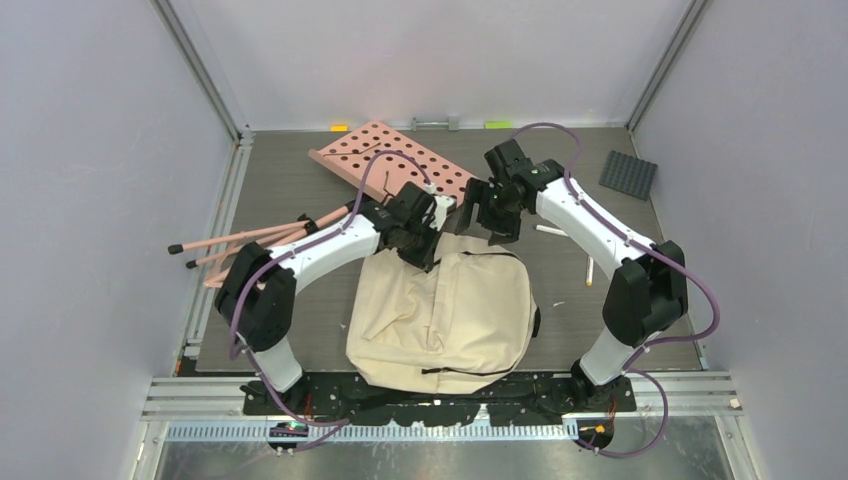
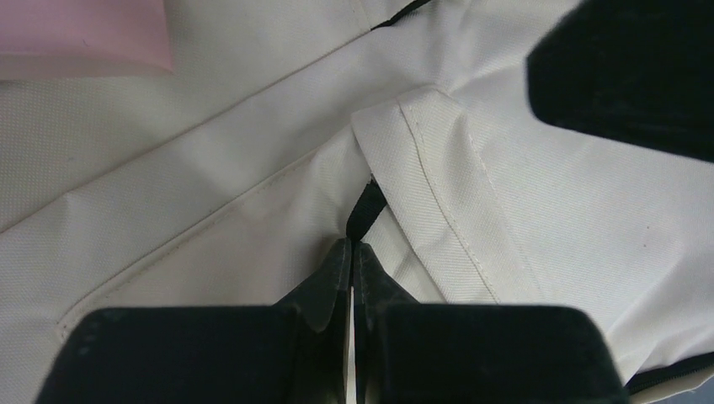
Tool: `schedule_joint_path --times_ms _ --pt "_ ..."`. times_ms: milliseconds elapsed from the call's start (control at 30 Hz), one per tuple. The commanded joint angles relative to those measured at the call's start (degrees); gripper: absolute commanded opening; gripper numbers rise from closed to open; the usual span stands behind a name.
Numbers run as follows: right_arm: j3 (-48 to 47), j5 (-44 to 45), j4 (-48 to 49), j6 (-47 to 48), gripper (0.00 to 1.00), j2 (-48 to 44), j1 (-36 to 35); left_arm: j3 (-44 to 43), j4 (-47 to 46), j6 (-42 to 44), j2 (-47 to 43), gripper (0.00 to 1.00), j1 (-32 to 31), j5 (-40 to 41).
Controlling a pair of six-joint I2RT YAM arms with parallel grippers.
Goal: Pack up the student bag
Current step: Unzip the student bag at the center of the board.
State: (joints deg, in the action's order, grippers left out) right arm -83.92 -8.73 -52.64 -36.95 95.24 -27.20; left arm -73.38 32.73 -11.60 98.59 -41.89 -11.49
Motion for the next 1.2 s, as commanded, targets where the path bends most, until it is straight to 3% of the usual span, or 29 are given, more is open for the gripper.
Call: schedule_joint_path --times_ms 0,233,500,900,1167 --pt "2.62 -5.06 6.06 -4.53 0.83 0.7 -0.54 2.64 1.46 -1.55 -4.39 0.0 -1.0 -0.25" --pt "4.5 -7.47 8.85 -7.42 0.77 4.11 -2.71 6.01 1.59 -3.69 -8.39 0.0 -1.35 -0.91" --pt "5.17 -7.81 11.79 -9.6 0.58 6.47 -5.22 7.29 3.16 -3.48 -10.44 0.0 -1.44 -1.58" --pt "4.23 -7.76 12.16 -10.25 0.06 8.58 -5.45 10.74 6.55 -3.54 -15.86 0.0 -3.18 -3.42" --pt "1.9 -6.52 11.99 -10.91 0.01 10.58 -5.48 14.5 6.75 -6.2 -19.74 0.0 -6.82 -4.28"
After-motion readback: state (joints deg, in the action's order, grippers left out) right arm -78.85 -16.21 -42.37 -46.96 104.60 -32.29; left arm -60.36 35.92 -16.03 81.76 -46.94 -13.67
